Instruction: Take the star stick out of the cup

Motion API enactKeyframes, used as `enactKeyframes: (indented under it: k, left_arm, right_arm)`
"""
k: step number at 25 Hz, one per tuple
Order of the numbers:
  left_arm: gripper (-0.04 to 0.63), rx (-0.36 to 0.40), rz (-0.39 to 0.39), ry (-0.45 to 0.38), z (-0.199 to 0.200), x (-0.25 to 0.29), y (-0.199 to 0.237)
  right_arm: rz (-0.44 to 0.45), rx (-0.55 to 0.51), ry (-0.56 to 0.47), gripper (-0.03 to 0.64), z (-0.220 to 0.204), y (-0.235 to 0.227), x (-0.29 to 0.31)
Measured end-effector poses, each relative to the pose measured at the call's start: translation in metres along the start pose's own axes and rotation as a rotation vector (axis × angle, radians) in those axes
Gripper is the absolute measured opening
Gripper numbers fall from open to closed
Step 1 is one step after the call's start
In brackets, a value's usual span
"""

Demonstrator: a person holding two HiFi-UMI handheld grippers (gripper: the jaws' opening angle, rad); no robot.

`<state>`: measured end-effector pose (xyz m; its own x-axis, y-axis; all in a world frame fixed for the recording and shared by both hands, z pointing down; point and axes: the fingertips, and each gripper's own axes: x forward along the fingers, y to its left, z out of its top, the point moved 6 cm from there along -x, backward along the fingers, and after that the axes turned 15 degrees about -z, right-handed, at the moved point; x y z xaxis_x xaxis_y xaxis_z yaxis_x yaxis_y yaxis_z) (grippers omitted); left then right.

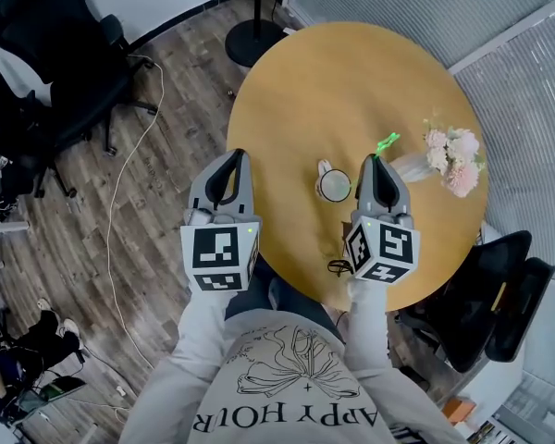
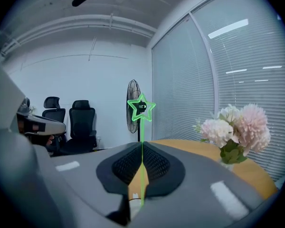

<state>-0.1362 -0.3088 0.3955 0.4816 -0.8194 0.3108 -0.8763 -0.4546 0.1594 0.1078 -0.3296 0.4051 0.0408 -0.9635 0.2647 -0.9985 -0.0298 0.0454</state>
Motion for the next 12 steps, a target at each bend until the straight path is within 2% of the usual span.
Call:
enactKeyframes:
  k: [12]
  left_arm:
    - [0.006,0.033,0.008,-0.091,0.037,-0.026,-0.016]
  right_arm:
    - [0.016,0.033,-0.093,0.014,0.047,-0.003,-0.027]
